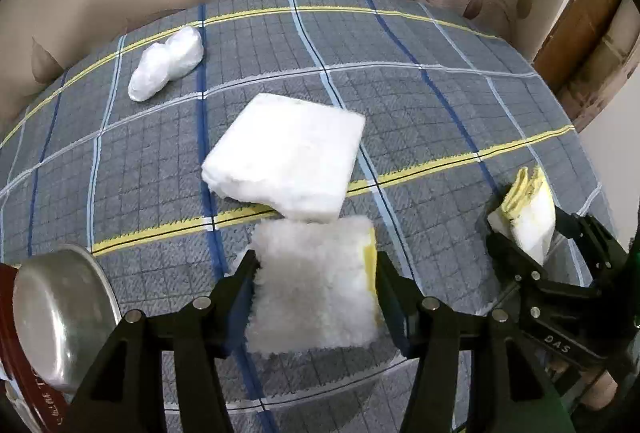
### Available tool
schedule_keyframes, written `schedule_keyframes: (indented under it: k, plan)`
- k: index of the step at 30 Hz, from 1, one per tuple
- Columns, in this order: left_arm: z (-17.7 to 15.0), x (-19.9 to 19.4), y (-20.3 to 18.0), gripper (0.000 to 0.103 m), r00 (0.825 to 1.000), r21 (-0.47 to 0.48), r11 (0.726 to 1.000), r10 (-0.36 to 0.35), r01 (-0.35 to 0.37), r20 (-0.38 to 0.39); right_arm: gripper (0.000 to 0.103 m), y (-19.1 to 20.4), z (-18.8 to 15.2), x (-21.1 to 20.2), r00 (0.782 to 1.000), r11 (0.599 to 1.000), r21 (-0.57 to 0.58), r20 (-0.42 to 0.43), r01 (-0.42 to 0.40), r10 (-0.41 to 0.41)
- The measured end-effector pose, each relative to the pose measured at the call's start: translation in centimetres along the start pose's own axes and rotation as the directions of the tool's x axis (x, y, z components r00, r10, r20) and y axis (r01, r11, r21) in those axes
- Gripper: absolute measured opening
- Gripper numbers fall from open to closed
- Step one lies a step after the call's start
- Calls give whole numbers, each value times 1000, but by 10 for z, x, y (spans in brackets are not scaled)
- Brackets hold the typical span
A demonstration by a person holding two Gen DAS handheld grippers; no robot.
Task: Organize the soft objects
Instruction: 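Grasp the white fluffy item with the left gripper while the right gripper holds the cloth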
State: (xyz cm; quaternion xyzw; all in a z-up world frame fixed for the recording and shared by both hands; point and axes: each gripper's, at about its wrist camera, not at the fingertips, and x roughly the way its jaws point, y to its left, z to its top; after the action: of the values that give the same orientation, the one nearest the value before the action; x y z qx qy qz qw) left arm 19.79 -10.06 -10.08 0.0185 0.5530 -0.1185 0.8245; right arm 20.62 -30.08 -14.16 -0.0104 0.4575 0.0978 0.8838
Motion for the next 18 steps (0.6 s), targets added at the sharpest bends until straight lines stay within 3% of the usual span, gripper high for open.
schedule_keyframes:
  k: [1, 4, 18]
  plan:
    - [-1, -2, 1, 45, 1000, -4, 1000, -3, 3, 4, 77, 0, 0, 0, 1000, 1000, 0, 0, 0, 0]
    - [-3, -10, 3, 39, 1000, 4, 1000, -17, 17, 13, 77, 0, 0, 0, 1000, 1000, 0, 1, 1, -1]
    - [-20, -57, 8, 38, 998, -4, 1000, 2, -2, 63, 77, 0, -1, 2, 1000, 1000, -8, -2, 8, -8]
